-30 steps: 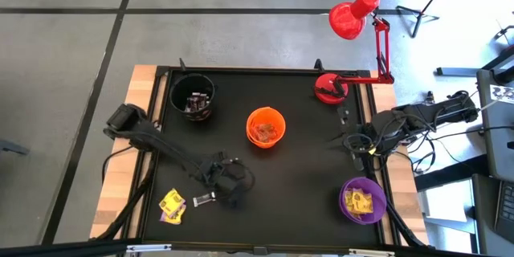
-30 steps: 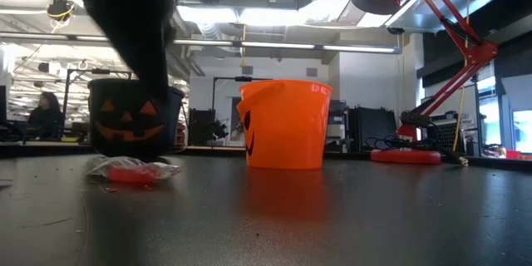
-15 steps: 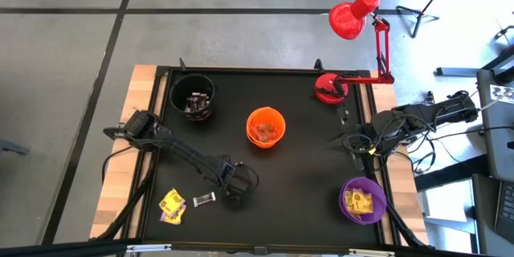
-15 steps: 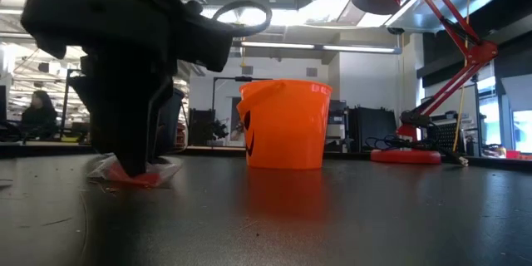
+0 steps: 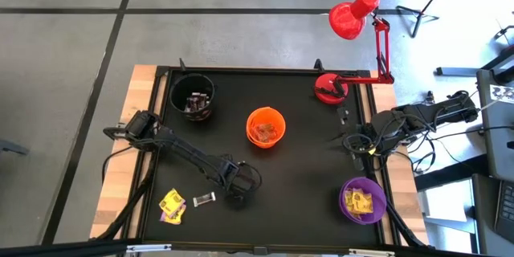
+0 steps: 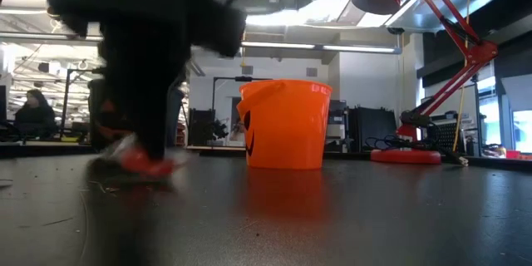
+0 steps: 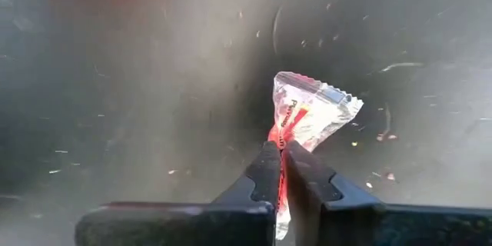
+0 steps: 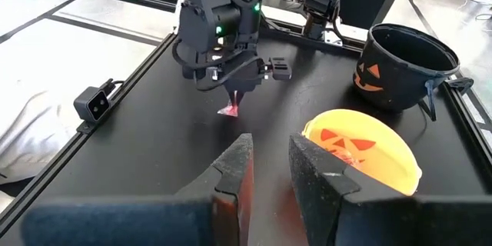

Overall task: Sort candy
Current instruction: Put the red gummy into the orange bucket

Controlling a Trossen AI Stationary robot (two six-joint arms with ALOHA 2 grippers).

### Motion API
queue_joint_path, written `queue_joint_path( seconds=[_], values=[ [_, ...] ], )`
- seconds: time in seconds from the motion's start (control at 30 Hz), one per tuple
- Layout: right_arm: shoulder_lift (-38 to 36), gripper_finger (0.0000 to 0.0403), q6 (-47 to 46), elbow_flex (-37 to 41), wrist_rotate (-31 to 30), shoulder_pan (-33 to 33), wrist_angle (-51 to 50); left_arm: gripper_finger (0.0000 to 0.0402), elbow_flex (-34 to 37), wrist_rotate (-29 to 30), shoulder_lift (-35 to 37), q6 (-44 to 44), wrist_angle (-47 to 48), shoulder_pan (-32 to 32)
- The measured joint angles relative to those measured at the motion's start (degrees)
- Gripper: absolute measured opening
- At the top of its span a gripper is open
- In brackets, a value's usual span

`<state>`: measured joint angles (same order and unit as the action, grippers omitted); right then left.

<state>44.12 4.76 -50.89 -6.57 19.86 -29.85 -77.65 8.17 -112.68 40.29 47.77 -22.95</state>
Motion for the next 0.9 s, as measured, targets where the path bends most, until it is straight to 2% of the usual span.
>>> queue_joint_path(
  seconds=[0.17, 0.33, 0.47, 0.57, 0.73, 0.9],
  values=[
    [0.0, 0.0083, 0.0, 0.0, 0.0, 0.0, 0.1, 0.0001, -7.8, 5.3, 0.0, -0.5, 9.3, -0.3],
    [0.0, 0.0083, 0.0, 0.0, 0.0, 0.0, 0.1, 0.0, -18.2, 17.9, 0.0, -2.2, 17.9, -0.8],
    [0.0, 0.0083, 0.0, 0.0, 0.0, 0.0, 0.1, 0.0, -24.1, 31.1, 0.2, -11.3, 12.1, -1.2],
    [0.0, 0.0083, 0.0, 0.0, 0.1, 0.0, 0.1, 0.0, -24.4, 37.2, 1.4, -21.0, 3.3, -0.9],
    [0.0, 0.0083, 0.0, 0.0, 0.2, 0.0, -0.3, 0.0, -19.2, 36.9, 5.1, -27.4, -8.2, 1.5],
    [0.0, 0.0083, 0.2, 0.0, 1.1, 0.0, -0.4, 0.0, -8.7, 31.6, 9.4, -29.5, -20.3, 3.7]
  ],
)
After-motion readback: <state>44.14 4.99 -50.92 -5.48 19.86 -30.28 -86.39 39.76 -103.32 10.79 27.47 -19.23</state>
